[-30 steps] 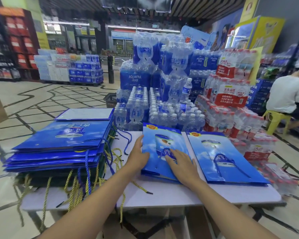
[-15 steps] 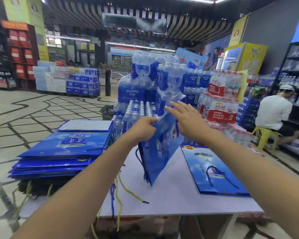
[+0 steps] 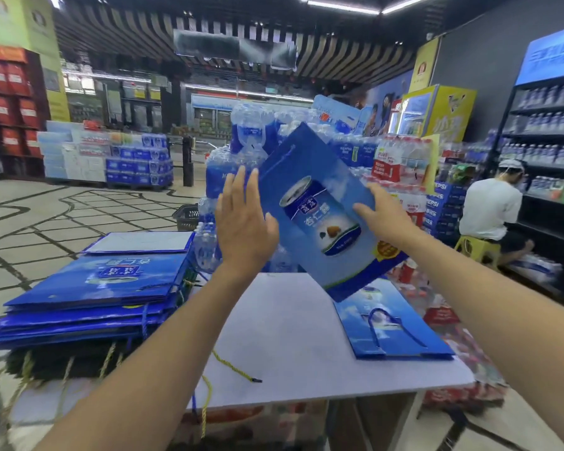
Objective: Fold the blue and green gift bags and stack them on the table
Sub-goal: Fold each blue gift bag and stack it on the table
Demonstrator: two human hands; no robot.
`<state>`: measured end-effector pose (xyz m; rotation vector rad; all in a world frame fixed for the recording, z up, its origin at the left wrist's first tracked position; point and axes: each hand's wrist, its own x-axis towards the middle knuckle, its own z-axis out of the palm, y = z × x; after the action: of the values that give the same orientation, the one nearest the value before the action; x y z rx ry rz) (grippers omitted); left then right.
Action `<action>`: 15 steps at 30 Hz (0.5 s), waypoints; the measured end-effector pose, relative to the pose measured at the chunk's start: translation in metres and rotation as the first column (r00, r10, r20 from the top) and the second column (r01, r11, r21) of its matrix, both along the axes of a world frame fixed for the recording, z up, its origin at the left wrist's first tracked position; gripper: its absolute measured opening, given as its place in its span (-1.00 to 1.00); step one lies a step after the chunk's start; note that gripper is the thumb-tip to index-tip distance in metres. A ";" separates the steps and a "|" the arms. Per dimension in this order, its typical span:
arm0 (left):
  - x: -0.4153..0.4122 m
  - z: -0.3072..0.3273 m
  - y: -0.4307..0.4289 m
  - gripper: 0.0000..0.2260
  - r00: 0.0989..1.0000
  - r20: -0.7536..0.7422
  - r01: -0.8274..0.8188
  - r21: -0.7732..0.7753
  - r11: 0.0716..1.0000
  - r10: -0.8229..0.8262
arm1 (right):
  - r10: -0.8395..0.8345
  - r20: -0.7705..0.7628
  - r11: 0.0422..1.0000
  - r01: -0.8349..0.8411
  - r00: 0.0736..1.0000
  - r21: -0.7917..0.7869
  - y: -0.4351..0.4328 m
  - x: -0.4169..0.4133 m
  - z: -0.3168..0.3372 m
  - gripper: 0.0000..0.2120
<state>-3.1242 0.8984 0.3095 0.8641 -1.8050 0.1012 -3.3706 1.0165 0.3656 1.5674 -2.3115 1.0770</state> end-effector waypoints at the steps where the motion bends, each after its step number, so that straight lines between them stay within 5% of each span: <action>1: -0.008 -0.011 0.005 -0.31 0.995 -0.078 0.080 0.142 0.987 -0.070 | -0.022 0.092 0.999 0.026 0.996 -0.038 0.003 -0.007 -0.002 -0.52; 4: -0.039 -0.034 0.017 -0.43 0.938 -0.257 0.344 0.596 0.726 -0.233 | -0.100 0.232 0.987 0.126 0.968 -0.103 0.009 -0.033 -0.011 -0.47; 7: -0.068 -0.048 0.035 -0.98 0.831 -0.388 0.543 0.719 0.434 -0.398 | -0.133 0.354 0.983 0.170 0.926 -0.073 0.018 -0.061 -0.027 -0.57; 11: -0.107 -0.070 0.044 -0.83 0.790 -0.425 0.579 0.754 0.310 -0.442 | -0.174 0.435 0.978 0.205 0.883 -0.027 0.033 -0.099 -0.059 -0.54; 15: -0.135 -0.104 0.044 -0.84 0.825 -0.308 0.495 0.798 0.343 -0.473 | -0.216 0.476 0.976 0.188 0.852 0.106 0.046 -0.124 -0.104 -0.28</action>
<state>-3.2587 0.9422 0.2055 0.9057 -1.9915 -1.3403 -3.4951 1.0620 0.2617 1.1187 -2.7654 1.4996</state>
